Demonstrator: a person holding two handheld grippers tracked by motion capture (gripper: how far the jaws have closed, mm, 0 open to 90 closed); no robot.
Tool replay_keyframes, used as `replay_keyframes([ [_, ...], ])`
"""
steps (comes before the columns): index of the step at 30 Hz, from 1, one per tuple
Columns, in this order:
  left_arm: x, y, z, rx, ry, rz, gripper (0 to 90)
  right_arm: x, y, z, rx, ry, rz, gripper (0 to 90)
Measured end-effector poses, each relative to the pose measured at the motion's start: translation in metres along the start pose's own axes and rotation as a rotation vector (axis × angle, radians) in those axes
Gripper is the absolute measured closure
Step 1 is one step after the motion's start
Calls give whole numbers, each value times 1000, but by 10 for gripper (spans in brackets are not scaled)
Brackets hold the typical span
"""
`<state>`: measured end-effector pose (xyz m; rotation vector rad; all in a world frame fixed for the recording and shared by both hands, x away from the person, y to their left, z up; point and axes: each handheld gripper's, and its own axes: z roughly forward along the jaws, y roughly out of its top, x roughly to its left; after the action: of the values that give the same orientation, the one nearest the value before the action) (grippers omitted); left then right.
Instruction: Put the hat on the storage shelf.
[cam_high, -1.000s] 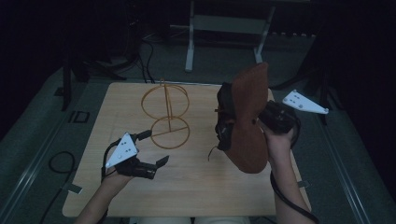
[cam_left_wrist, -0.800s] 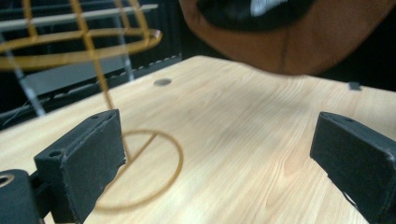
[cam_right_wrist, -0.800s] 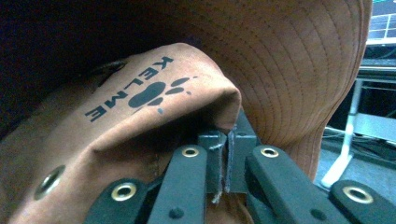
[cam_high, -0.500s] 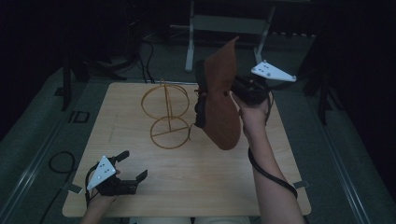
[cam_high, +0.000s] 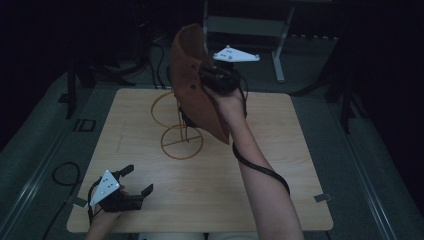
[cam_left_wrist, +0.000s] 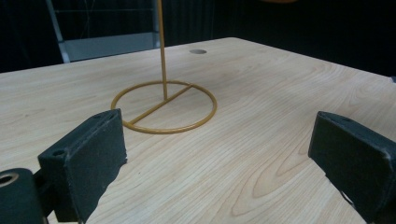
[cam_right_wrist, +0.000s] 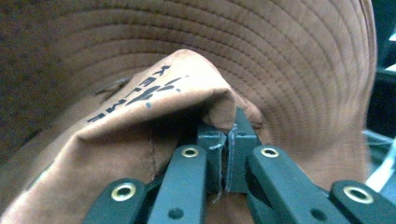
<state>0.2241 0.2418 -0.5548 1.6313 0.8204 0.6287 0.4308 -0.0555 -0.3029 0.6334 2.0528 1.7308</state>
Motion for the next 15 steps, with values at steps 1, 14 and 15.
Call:
replay_keyframes([
  [1, 0, 0, 0, 1, 1, 2, 47, 2, -2, 7, 19, 11, 2, 868],
  [14, 0, -4, -1, -10, -26, -27, 46, 20, -31, 61, 211, 104, -20, 657],
  [15, 0, -4, -1, -10, -28, -29, 47, 22, -33, 63, 221, 98, -24, 607],
])
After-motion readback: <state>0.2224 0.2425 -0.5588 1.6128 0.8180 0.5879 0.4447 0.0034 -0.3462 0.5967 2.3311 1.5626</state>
